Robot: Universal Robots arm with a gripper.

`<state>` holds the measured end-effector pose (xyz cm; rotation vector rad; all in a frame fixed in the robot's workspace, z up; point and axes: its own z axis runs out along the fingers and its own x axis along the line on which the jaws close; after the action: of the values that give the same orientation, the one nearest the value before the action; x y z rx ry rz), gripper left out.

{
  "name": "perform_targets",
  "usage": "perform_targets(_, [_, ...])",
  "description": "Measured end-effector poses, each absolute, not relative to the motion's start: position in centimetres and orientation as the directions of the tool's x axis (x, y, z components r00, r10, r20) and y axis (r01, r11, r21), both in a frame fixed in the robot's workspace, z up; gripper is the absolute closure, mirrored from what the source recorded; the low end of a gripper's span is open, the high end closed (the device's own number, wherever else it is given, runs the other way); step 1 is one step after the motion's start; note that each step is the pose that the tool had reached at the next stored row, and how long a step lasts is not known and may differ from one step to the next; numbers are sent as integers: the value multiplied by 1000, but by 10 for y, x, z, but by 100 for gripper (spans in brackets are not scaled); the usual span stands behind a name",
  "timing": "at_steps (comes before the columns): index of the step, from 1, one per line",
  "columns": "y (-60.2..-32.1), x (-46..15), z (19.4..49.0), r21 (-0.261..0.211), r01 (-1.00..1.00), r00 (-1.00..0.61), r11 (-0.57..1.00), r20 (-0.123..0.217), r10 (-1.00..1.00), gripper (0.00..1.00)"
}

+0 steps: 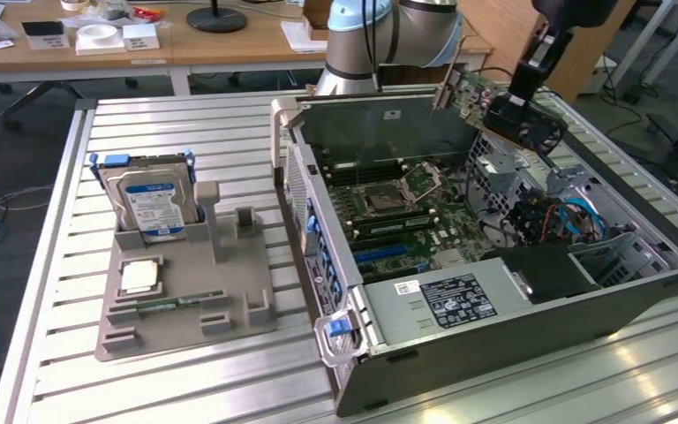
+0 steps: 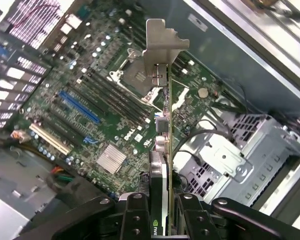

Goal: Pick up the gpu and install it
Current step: 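Insert the gpu into the slot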

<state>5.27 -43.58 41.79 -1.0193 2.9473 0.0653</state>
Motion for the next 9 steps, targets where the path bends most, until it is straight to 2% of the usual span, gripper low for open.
perform_targets(9, [-436, 53, 417, 32, -731, -683, 682, -35, -730, 73])
